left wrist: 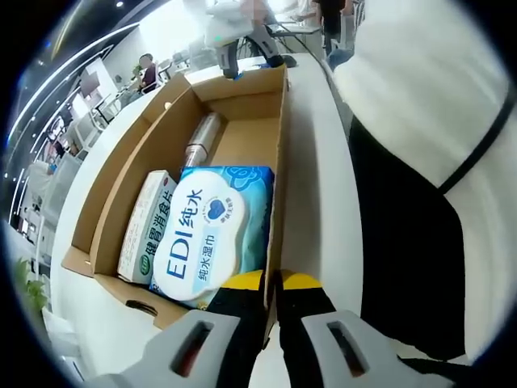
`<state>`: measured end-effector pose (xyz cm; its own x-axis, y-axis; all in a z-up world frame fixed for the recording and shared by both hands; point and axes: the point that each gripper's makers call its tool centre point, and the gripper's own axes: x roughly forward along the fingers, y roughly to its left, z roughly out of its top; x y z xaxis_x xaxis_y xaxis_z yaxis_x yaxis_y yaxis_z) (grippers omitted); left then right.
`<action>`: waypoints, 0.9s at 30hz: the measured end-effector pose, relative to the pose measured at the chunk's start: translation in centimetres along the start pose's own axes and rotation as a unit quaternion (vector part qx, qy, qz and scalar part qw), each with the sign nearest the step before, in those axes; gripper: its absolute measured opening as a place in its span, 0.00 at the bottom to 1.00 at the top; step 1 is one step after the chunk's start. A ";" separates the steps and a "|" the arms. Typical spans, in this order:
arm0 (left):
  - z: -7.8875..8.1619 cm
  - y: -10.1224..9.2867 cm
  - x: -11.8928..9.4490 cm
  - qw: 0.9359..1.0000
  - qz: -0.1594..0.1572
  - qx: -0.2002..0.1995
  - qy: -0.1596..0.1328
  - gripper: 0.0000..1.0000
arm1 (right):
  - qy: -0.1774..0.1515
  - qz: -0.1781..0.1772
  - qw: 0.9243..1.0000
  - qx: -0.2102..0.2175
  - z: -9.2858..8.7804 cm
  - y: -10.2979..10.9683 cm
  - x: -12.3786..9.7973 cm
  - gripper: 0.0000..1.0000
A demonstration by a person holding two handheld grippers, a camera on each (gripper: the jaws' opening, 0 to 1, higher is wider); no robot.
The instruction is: Operate the shoe box by opening the lid, removing the specified soft item, and placing it in the target area until the item is outside and the box remains undamaged.
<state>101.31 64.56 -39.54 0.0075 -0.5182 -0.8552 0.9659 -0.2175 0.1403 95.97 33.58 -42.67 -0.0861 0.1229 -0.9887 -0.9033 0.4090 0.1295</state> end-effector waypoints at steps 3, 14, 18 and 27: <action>-0.1 0.0 0.0 1.000 -0.001 0.001 0.000 0.04 | 0.004 -0.032 0.999 -0.010 0.0 -0.1 0.7 0.76; -0.4 0.0 0.2 1.000 -0.004 0.004 -0.001 0.04 | -0.054 -0.073 0.996 0.008 1.4 0.7 -2.3 0.79; -0.4 0.0 0.2 1.000 -0.003 0.003 -0.001 0.04 | -0.086 -0.100 0.991 0.023 1.9 0.9 -4.4 0.79; -0.2 0.0 0.0 1.000 -0.006 0.005 -0.001 0.04 | -0.157 -0.172 0.967 0.104 3.2 -0.1 -7.9 0.58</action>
<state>101.33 64.68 -39.65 -0.0037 -0.5172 -0.8559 0.9635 -0.2309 0.1354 98.09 35.48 -34.65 0.3653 0.2025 -0.9086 -0.7493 0.6432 -0.1578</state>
